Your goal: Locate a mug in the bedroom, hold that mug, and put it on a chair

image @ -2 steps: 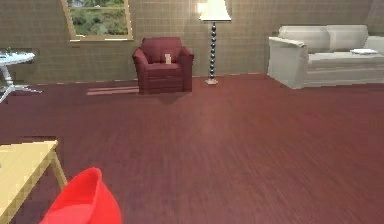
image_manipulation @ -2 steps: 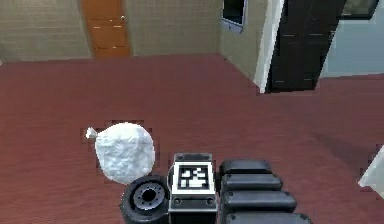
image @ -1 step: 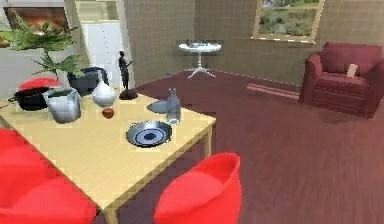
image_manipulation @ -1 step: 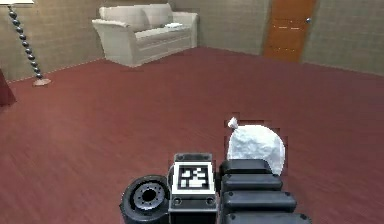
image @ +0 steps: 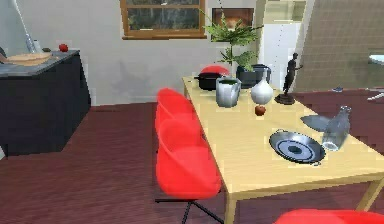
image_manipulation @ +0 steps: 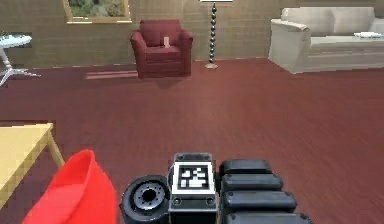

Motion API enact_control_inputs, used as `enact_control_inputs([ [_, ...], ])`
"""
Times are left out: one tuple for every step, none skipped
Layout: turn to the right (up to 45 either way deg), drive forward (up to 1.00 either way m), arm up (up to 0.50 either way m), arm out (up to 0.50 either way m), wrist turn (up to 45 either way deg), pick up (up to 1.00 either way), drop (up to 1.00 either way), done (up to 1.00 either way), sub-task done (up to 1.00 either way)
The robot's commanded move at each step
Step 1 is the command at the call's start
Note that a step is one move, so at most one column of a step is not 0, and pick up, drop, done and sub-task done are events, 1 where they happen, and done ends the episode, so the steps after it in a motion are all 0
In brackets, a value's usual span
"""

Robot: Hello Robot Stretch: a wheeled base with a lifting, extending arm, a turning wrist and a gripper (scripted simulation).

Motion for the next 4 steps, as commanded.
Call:
enact_control_inputs([
  [-6.0,0.00,0.00,0.00,0.0,0.00,0.00,0.00,0.00],
  [-3.0,0.00,0.00,0.00,0.0,0.00,0.00,0.00,0.00],
  [0.0,0.55,0.00,0.00,0.0,0.00,0.00,0.00,0.00],
  [45.0,0.00,0.00,0.00,0.0,0.00,0.00,0.00,0.00],
])
